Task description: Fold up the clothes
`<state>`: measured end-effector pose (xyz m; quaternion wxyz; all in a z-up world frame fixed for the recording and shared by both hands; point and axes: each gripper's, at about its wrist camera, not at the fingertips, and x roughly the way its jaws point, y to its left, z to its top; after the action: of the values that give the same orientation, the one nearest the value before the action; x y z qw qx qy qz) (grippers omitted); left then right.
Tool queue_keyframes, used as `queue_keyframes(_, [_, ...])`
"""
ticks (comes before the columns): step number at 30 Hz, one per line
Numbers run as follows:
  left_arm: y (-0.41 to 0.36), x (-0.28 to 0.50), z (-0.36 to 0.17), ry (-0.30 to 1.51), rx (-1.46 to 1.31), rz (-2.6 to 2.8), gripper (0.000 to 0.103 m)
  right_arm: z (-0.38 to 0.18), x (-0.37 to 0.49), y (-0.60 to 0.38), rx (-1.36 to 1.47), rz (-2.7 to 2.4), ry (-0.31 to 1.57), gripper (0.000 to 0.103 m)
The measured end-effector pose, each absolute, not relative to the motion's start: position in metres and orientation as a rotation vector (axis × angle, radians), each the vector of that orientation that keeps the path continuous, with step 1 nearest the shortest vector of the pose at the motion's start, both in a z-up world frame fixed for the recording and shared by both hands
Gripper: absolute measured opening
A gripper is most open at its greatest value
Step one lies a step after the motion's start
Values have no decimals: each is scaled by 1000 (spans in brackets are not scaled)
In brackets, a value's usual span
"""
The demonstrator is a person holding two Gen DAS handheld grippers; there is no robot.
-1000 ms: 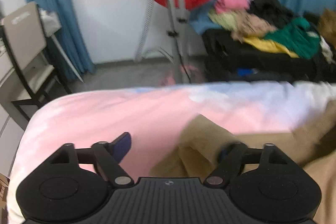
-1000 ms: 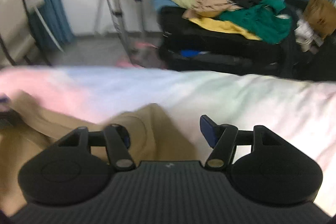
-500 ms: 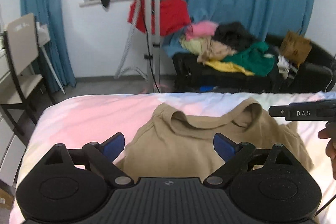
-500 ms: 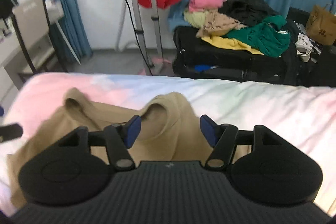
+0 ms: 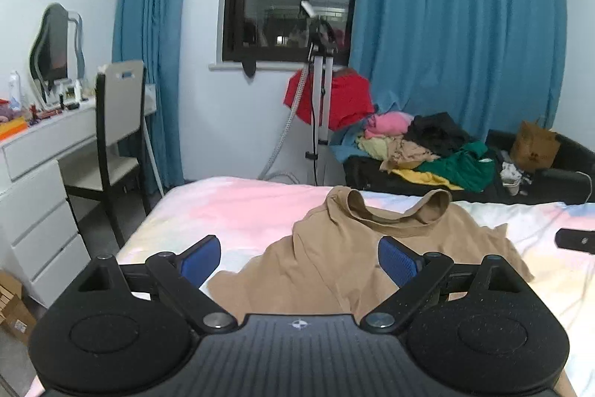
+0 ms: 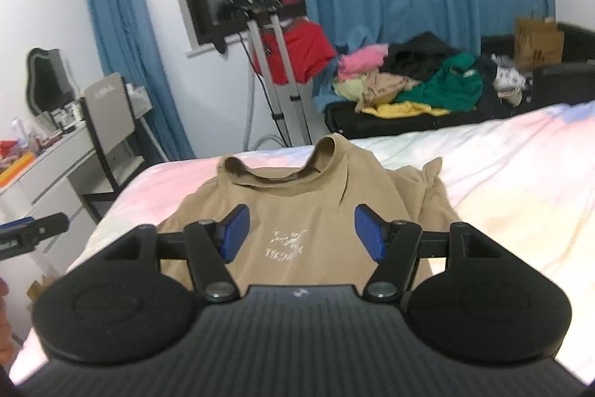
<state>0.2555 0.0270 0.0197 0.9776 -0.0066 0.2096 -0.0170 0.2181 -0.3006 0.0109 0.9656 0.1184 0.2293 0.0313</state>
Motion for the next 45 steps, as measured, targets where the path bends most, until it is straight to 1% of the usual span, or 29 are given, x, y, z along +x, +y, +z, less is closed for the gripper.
queue_keyframes(6, [36, 199, 15, 443, -59, -46, 94, 23, 144, -299, 261, 78, 400, 65])
queue_keyframes(9, [47, 198, -2, 495, -118, -31, 94, 14, 124, -302, 295, 67, 400, 65])
queue_keyframes(14, [84, 230, -39, 596, -283, 27, 93, -16, 112, -317, 393, 19, 420, 65])
queue_keyframes(16, [105, 251, -57, 647, -380, 67, 91, -30, 113, -325, 441, -9, 442, 65])
queue_keyframes(17, [112, 260, -66, 656, -417, 78, 89, -38, 112, -329, 464, -20, 451, 67])
queue_keyframes(20, [126, 287, -89, 661, -488, 105, 87, -56, 121, -338, 503, -32, 475, 67])
queue_keyframes(22, [132, 306, -103, 657, -523, 124, 83, -68, 133, -345, 545, -32, 491, 67])
queue_keyframes(25, [126, 328, -117, 629, -499, 144, 70, -85, 152, -351, 584, -57, 512, 67])
queue_keyframes(28, [120, 347, -124, 624, -443, 166, 63, -98, 172, -353, 581, -68, 530, 67])
queue_keyframes(29, [118, 356, -126, 626, -416, 171, 54, -101, 178, -354, 570, -77, 538, 67])
queue_keyframes(30, [112, 363, -126, 627, -383, 173, 40, -104, 182, -355, 570, -88, 545, 67])
queue_keyframes(31, [106, 370, -127, 627, -348, 175, 33, -107, 187, -358, 576, -97, 552, 67])
queue_keyframes(32, [103, 377, -127, 636, -319, 167, 14, -110, 191, -360, 586, -106, 560, 67])
queue_keyframes(33, [101, 383, -126, 649, -291, 157, 4, -113, 193, -362, 597, -114, 568, 67])
queue_keyframes(36, [102, 401, -109, 634, -191, 161, 3, -114, 192, -358, 559, -151, 573, 67])
queue_keyframes(43, [125, 457, -40, 549, 30, 254, 3, -105, 196, -338, 427, -151, 548, 67])
queue_keyframes(45, [126, 473, -38, 554, 67, 300, 3, -106, 198, -337, 420, -155, 548, 67])
